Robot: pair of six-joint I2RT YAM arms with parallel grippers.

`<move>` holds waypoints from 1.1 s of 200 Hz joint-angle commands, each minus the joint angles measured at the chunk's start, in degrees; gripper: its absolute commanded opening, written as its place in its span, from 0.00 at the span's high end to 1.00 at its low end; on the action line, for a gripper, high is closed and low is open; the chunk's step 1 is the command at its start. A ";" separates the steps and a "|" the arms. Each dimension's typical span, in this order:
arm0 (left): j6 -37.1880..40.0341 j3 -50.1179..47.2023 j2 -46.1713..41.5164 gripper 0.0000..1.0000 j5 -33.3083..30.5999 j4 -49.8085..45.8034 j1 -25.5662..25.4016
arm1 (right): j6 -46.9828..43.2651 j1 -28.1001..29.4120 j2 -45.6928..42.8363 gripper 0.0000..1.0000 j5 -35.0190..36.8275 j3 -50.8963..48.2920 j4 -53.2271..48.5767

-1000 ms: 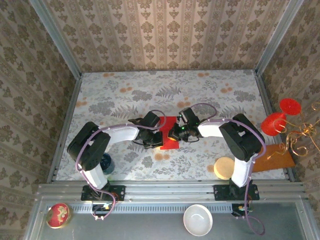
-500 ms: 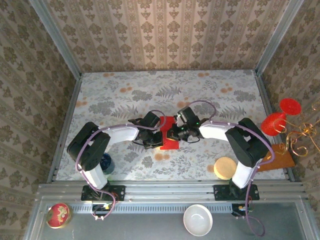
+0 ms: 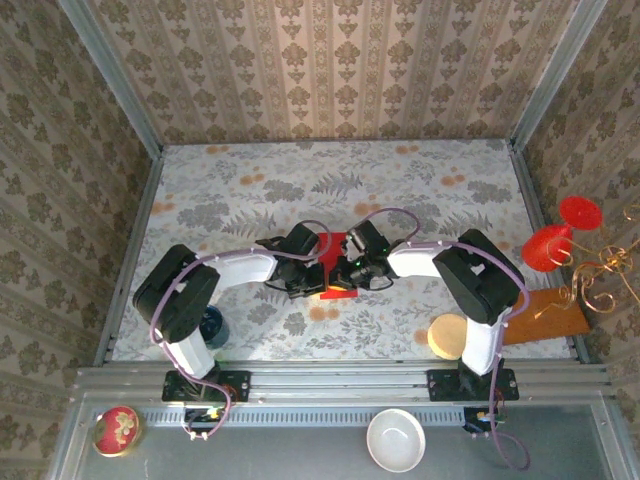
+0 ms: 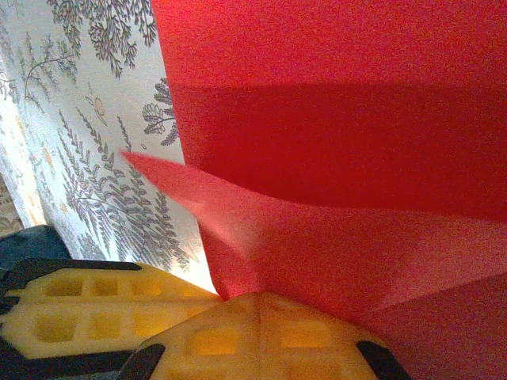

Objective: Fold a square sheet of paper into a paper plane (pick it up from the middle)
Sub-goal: Fold the triangle a second time at the center of the table.

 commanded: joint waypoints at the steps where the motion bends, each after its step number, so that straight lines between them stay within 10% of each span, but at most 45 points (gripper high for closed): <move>1: -0.54 -1.43 -1.69 1.00 -0.96 -3.40 -0.44 | -0.56 0.11 2.28 1.00 2.43 0.77 -3.58; 220: -4.84 -6.51 0.71 1.00 -2.40 -5.82 -0.43 | -5.71 -6.45 4.91 1.00 7.93 6.51 -9.93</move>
